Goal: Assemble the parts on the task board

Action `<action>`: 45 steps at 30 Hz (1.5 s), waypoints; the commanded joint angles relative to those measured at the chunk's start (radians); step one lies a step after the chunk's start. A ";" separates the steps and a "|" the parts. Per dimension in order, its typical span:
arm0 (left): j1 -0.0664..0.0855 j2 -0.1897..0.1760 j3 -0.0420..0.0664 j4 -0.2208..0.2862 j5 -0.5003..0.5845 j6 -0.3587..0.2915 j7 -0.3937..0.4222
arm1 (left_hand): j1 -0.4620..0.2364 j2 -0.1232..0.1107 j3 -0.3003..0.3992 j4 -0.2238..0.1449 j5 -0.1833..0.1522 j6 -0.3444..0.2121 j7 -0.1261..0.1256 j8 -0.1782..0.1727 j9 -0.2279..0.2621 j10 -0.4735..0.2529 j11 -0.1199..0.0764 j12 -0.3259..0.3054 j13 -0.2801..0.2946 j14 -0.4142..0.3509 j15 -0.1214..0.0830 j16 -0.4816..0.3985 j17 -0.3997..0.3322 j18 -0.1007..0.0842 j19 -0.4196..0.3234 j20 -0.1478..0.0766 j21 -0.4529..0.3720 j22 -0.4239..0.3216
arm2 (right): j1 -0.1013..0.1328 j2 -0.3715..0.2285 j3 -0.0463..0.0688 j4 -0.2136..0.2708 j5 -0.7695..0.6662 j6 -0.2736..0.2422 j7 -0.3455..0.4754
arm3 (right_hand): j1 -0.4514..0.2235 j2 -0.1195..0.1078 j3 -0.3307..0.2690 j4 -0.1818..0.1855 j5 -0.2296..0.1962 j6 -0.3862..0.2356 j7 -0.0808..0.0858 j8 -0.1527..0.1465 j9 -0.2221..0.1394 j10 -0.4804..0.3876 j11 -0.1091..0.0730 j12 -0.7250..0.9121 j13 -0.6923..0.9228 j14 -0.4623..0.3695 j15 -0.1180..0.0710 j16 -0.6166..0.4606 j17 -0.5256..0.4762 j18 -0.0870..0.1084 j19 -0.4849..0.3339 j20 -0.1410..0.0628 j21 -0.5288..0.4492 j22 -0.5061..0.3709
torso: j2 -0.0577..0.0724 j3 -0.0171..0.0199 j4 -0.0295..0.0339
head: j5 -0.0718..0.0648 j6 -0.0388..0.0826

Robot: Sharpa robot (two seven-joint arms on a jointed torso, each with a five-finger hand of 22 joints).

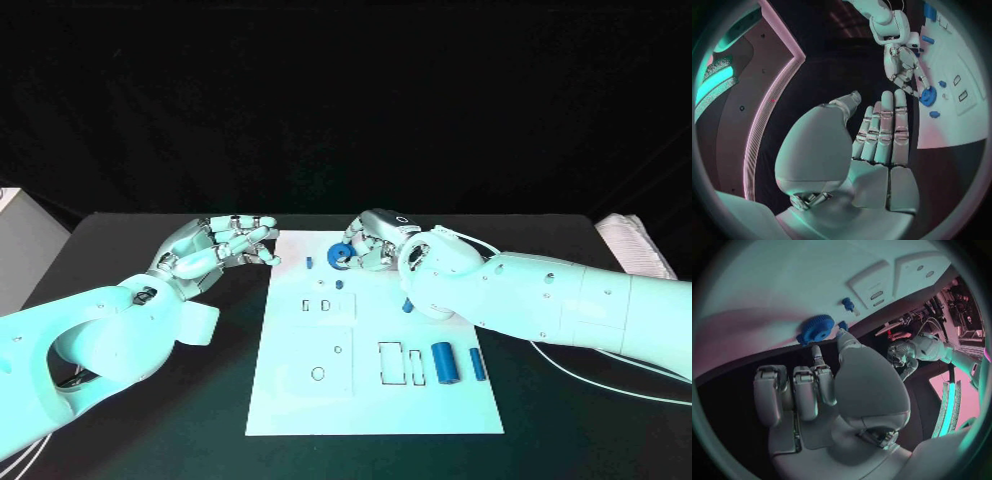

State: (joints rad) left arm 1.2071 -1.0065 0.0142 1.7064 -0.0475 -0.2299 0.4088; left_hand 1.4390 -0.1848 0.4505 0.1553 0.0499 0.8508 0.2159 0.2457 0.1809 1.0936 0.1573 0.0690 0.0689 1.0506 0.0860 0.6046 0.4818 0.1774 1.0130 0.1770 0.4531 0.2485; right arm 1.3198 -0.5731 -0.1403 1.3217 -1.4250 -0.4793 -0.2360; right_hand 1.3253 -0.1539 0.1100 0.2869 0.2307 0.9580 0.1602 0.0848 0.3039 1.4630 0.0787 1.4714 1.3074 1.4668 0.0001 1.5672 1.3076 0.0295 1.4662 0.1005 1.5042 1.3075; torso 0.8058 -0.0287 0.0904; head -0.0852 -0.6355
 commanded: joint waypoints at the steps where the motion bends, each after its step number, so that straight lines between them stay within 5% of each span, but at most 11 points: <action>1: 0.001 0.002 0.001 0.000 0.002 0.020 0.005 | -0.007 0.007 0.005 -0.001 0.000 -0.002 0.005 -0.003 0.000 -0.006 -0.002 -0.002 0.001 -0.005 -0.001 0.005 0.002 -0.001 -0.007 -0.002 0.004 0.002 | -0.001 0.008 0.000 -0.012 -0.004 0.061 -0.010 | 0.008 -0.003 0.006 0.001 0.006 -0.008 0.000 -0.005 -0.001 0.032 -0.003 -0.004 0.183 0.104 0.001 0.004 0.263 -0.009 0.070 0.002 0.000 0.195 | -0.001 -0.0002 -0.0016 | 0.001 -0.001; 14: 0.001 0.001 0.001 0.000 0.001 0.021 0.004 | -0.007 0.007 0.005 -0.001 0.000 -0.002 0.005 -0.003 0.000 -0.006 -0.002 -0.002 0.001 -0.005 -0.001 0.005 0.002 -0.001 -0.007 -0.002 0.004 0.002 | -0.001 0.022 -0.002 -0.032 -0.006 0.100 -0.027 | 0.006 -0.004 0.006 0.002 0.006 -0.009 0.000 -0.005 -0.001 0.032 -0.003 -0.004 0.183 0.104 0.001 0.004 0.263 -0.009 0.070 0.002 0.000 0.195 | -0.001 0.0014 -0.0017 | 0.001 -0.002; 32: 0.001 -0.002 0.001 -0.004 0.001 0.022 0.004 | -0.009 0.007 0.006 -0.002 0.000 -0.002 0.006 -0.004 0.000 -0.007 -0.002 -0.002 0.001 -0.006 -0.001 0.005 0.002 -0.001 -0.009 -0.001 0.006 0.004 | -0.005 -0.038 -0.003 0.031 -0.032 0.018 -0.028 | 0.002 -0.004 0.008 0.003 0.009 -0.002 0.000 -0.002 -0.001 0.037 -0.003 0.003 0.188 0.104 0.001 0.004 0.263 -0.010 0.071 0.003 0.002 0.197 | 0.000 0.0028 -0.0042 | 0.005 -0.003; 45: 0.001 -0.004 0.001 -0.005 0.001 0.022 0.004 | -0.009 0.007 0.006 -0.002 0.000 -0.002 0.006 -0.004 0.000 -0.007 -0.002 -0.002 0.001 -0.006 -0.001 0.005 0.002 -0.001 -0.009 -0.001 0.006 0.004 | -0.006 -0.056 -0.003 0.057 -0.012 0.032 -0.016 | 0.000 -0.006 0.007 0.003 0.007 0.003 -0.001 0.000 0.000 0.038 -0.004 0.005 0.189 0.104 0.001 0.004 0.263 -0.010 0.071 0.002 0.003 0.198 | -0.001 0.0015 -0.0024 | 0.002 -0.004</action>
State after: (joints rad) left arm 1.2071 -1.0109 0.0142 1.7007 -0.0476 -0.2274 0.4073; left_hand 1.4337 -0.1795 0.4514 0.1544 0.0499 0.8508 0.2159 0.2457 0.1809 1.0936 0.1574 0.0690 0.0689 1.0506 0.0860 0.6046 0.4823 0.1773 1.0131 0.1770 0.4529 0.2514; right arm 1.3144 -0.6297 -0.1433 1.3761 -1.4391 -0.4500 -0.2605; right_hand 1.3253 -0.1539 0.1123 0.2898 0.2361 0.9579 0.1600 0.0811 0.3045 1.4629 0.0786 1.4713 1.3073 1.4668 0.0001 1.5671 1.3074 0.0296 1.4662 0.1004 1.5041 1.3077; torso 0.8056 -0.0259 0.0863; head -0.0820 -0.6396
